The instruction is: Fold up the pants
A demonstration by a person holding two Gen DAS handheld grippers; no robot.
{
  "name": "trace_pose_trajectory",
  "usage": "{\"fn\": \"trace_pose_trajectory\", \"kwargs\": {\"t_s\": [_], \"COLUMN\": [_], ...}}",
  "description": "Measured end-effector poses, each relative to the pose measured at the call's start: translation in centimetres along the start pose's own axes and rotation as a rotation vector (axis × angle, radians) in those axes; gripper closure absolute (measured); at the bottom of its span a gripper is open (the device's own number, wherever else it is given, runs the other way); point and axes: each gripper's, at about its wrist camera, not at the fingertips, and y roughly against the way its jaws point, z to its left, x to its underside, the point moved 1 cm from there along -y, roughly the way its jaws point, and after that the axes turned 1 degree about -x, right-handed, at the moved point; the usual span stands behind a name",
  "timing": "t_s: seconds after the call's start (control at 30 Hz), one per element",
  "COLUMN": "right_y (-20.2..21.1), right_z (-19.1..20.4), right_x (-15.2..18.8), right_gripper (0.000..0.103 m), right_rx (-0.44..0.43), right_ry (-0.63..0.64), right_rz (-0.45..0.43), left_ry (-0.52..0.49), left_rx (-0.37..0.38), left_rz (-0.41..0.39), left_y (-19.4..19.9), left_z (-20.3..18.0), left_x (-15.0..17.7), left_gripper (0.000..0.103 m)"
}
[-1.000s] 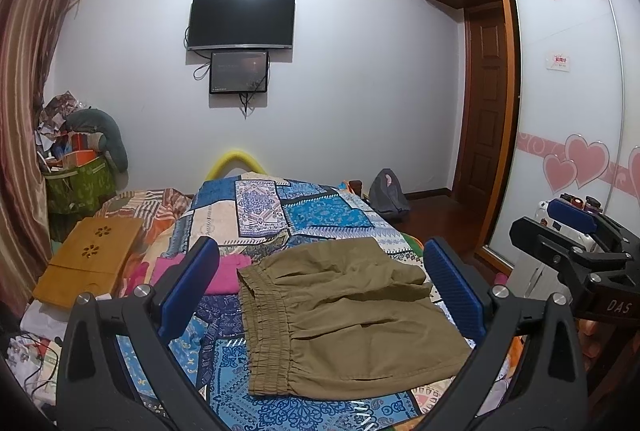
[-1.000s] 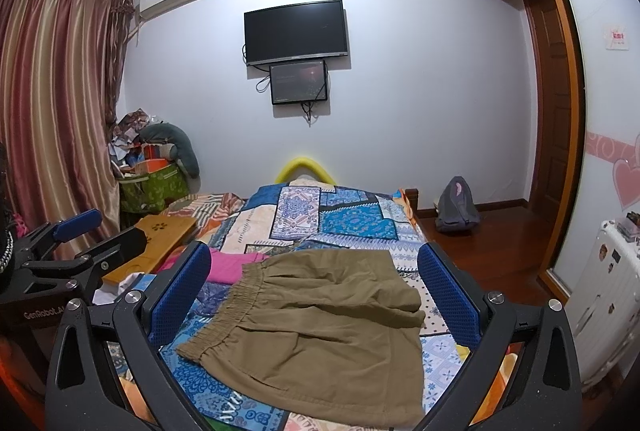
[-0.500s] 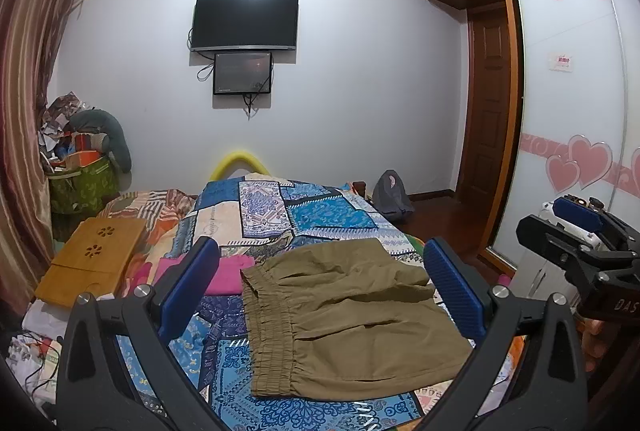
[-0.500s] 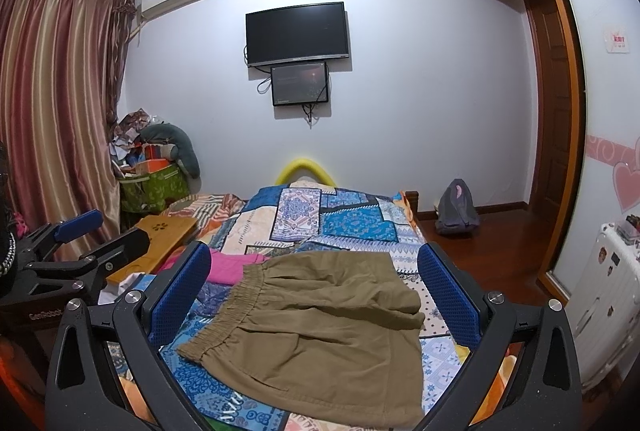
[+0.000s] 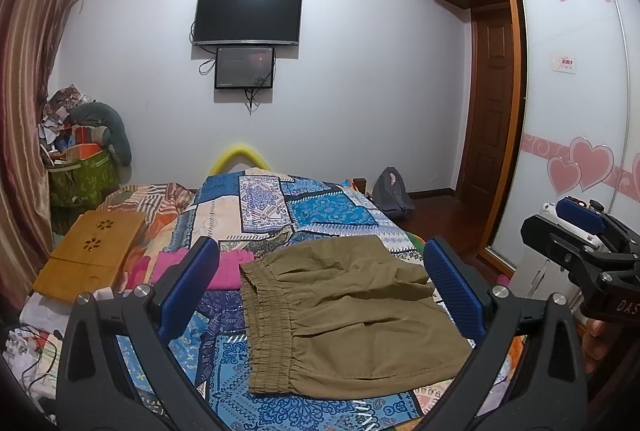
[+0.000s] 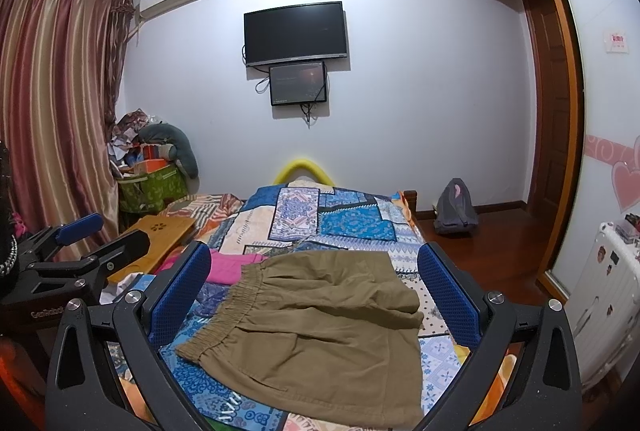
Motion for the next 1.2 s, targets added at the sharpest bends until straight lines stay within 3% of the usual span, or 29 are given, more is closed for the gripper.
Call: {"fn": "trace_pose_trajectory", "kwargs": {"t_s": [0.77,1.03,1.2], "right_y": [-1.7,-5.2,-7.9], "right_z": [-1.7,-6.9,-10.1], "right_x": [1.1,3.2,4.1], "right_gripper": [0.0,0.0,0.0], "right_rx": [0.014,0.156,0.182], "right_ry": [-0.032,-0.007,-0.022], "right_rz": [0.047,0.138,0.205], "left_ry": [-0.032,-0.087,-0.097], "left_rx": [-0.005,-0.047,-0.108], "left_rz": [0.024,0.11,0.174], "left_y": [-1.7,-6.9,-12.0], "left_z": [-0.3,1.8,4.2], "left_x": [0.0,0.7,1.0], "left_gripper": [0.0,0.0,0.0]}}
